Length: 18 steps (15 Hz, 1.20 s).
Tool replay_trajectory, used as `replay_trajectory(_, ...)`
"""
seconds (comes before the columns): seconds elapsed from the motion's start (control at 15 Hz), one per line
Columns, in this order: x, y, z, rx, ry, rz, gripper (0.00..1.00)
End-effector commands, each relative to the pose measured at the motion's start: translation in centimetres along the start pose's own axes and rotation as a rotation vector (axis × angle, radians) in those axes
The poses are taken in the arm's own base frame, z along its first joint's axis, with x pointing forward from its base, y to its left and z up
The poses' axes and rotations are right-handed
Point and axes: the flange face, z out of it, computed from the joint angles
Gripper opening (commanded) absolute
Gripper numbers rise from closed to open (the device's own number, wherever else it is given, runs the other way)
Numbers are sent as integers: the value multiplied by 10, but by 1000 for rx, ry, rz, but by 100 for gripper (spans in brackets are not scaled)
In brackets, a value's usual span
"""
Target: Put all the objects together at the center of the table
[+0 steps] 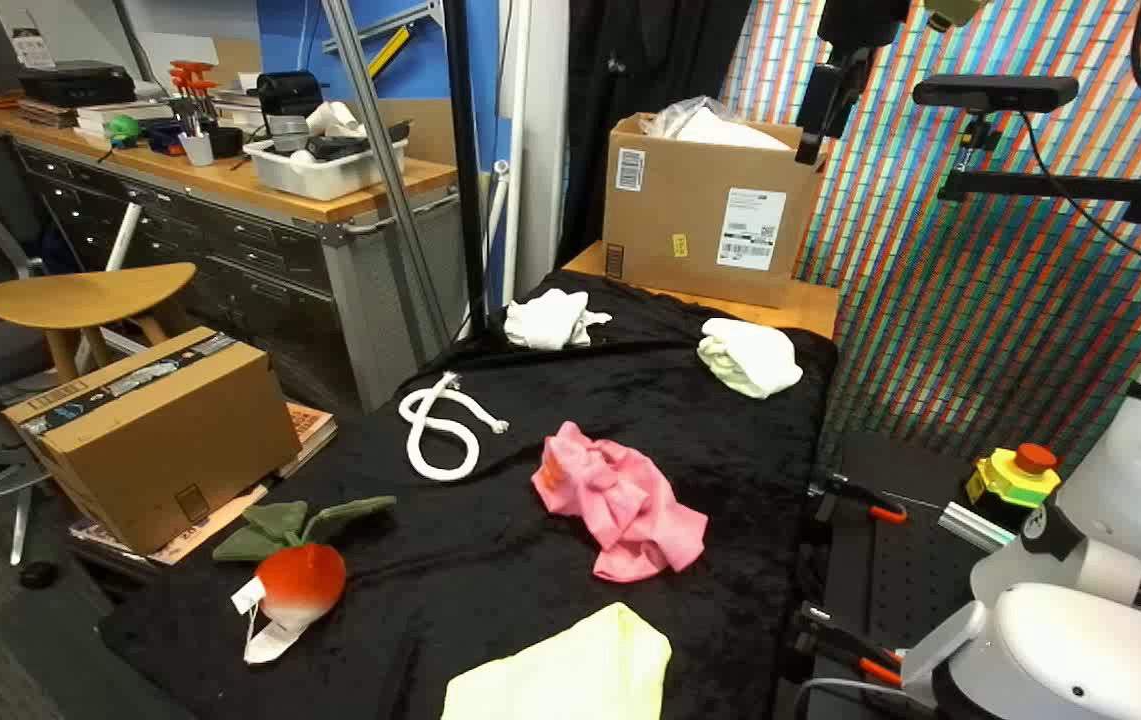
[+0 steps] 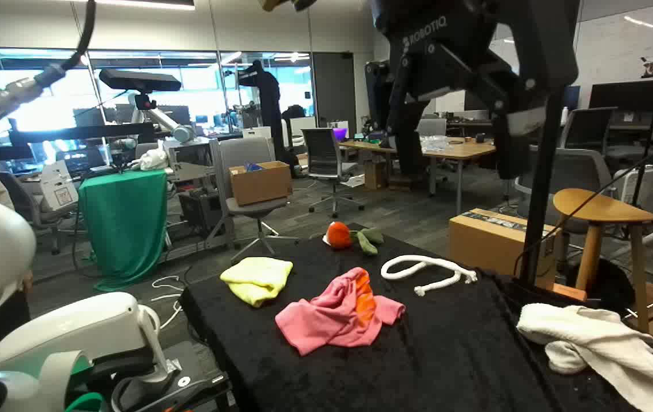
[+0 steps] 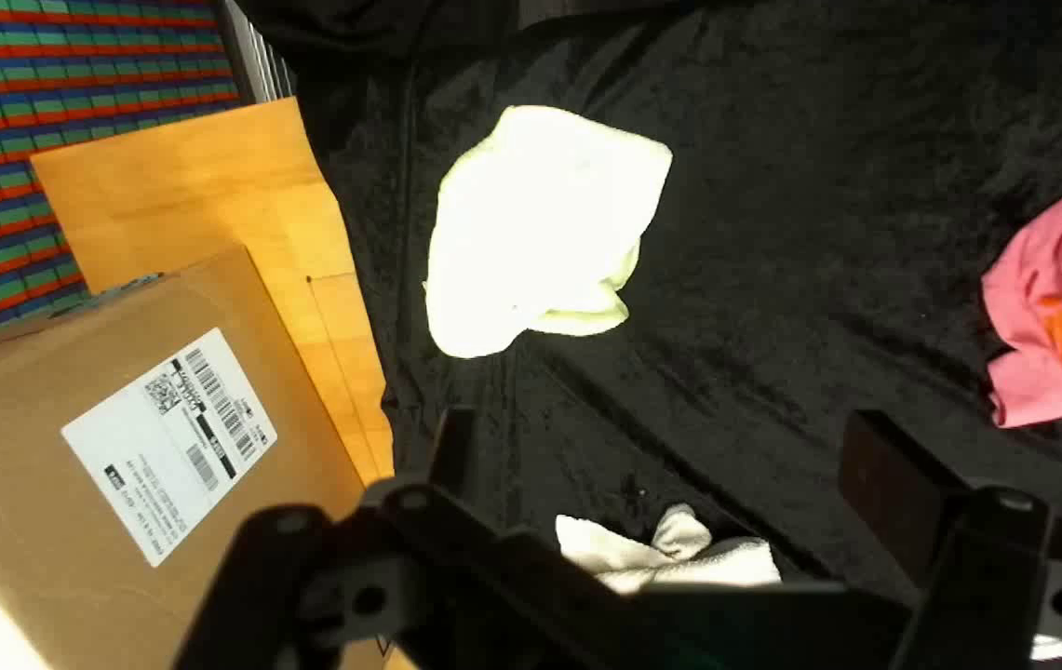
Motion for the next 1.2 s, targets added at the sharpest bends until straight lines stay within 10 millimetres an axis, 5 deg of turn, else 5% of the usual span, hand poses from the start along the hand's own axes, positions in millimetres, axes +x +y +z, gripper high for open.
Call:
replay_trajectory(0.0, 1, 1, -3, -1, 3, 1, 100)
replay_trajectory(0.47, 19, -10, -7, -8, 16, -23, 100)
replay_trajectory(1.13, 142, -58, -21, -30, 47, -34, 100)
